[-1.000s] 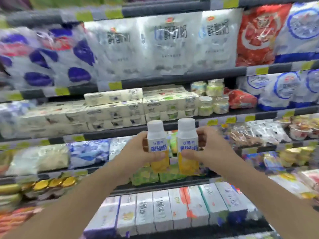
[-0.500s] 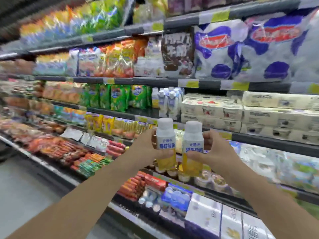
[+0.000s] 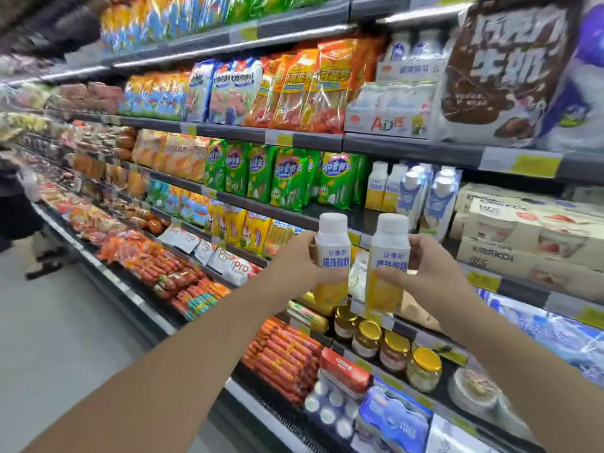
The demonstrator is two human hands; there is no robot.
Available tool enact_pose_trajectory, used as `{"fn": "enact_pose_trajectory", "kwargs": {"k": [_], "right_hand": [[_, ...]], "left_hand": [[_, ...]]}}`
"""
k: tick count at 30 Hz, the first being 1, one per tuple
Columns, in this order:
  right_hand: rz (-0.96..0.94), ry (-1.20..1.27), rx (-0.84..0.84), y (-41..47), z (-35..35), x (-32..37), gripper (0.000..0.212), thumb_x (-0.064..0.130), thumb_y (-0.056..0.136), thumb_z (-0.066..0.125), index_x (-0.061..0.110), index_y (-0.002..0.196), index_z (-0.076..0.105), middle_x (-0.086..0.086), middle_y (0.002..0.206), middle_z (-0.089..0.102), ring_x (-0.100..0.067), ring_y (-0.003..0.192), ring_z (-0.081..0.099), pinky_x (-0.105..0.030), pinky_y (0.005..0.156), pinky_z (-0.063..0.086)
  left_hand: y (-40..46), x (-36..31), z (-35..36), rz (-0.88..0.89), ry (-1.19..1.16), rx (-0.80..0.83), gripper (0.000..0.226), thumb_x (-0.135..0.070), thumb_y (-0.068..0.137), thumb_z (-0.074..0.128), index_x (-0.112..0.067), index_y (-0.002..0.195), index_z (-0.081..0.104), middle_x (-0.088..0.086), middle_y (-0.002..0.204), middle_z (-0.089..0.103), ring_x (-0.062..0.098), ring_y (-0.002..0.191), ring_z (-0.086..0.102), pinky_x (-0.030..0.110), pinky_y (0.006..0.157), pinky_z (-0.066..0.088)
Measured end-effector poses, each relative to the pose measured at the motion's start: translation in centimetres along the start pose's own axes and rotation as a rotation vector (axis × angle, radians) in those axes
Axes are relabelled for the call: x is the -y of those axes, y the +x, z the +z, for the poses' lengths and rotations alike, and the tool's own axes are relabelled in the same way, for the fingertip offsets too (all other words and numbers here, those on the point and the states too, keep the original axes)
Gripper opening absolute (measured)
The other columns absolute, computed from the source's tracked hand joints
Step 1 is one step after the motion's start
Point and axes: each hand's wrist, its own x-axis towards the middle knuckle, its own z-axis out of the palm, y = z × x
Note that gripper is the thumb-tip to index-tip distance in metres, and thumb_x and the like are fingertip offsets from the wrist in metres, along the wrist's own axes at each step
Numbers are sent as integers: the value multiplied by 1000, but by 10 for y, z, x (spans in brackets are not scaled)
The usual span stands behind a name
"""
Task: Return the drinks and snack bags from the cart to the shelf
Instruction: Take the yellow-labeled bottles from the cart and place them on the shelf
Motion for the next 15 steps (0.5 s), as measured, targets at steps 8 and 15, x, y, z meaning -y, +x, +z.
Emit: {"fn": "enact_pose_trajectory", "kwargs": {"k": [8,15], "right_hand": [[8,-5,-46,114,16,-12,47,17,83,78,22,120,48,5,106,67,-10,95,66,-39,87,56],[34,-27,-134,173,23,-28,46,13,84,77,22,118,47,7,103,66,-7,93,65,-28,82,55]], "left_hand": [[129,3,-4,16,57,18,52,-20,73,88,-20,117,60,-3,104,72,13,96,69,37,86,58],[239,7,6,65,68,27,53,-19,72,88,-19,116,59,-1,103,72,15,93,69,37,84,58]]}}
